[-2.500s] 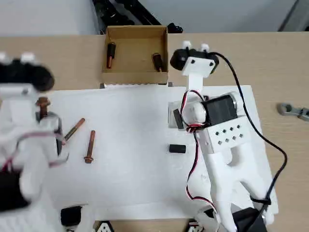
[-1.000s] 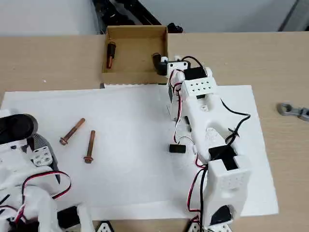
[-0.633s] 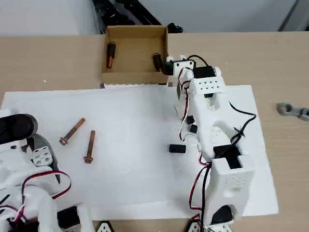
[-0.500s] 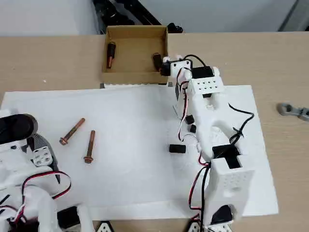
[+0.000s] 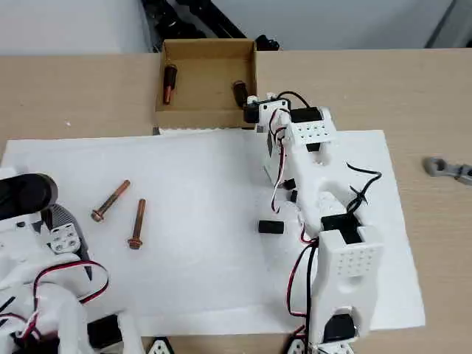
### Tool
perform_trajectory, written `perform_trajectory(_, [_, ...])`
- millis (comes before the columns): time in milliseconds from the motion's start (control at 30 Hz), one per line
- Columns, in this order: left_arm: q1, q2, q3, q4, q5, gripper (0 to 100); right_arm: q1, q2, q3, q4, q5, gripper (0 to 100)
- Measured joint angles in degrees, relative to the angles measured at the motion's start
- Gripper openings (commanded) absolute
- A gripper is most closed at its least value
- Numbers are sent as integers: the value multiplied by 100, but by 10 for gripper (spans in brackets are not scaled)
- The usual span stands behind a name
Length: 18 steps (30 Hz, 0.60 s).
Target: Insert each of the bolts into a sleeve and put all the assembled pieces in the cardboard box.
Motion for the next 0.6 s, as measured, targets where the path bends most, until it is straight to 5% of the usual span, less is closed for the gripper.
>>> perform_trajectory(267, [0, 0, 0, 0, 0, 6, 0, 26, 0, -26, 0, 157])
perform_trajectory(467, [0, 0, 158, -167, 9, 6, 62, 26, -26, -35, 0, 17])
perform_trajectory(600, [0, 9, 308, -325, 18, 6, 70, 26, -53, -44, 0, 9])
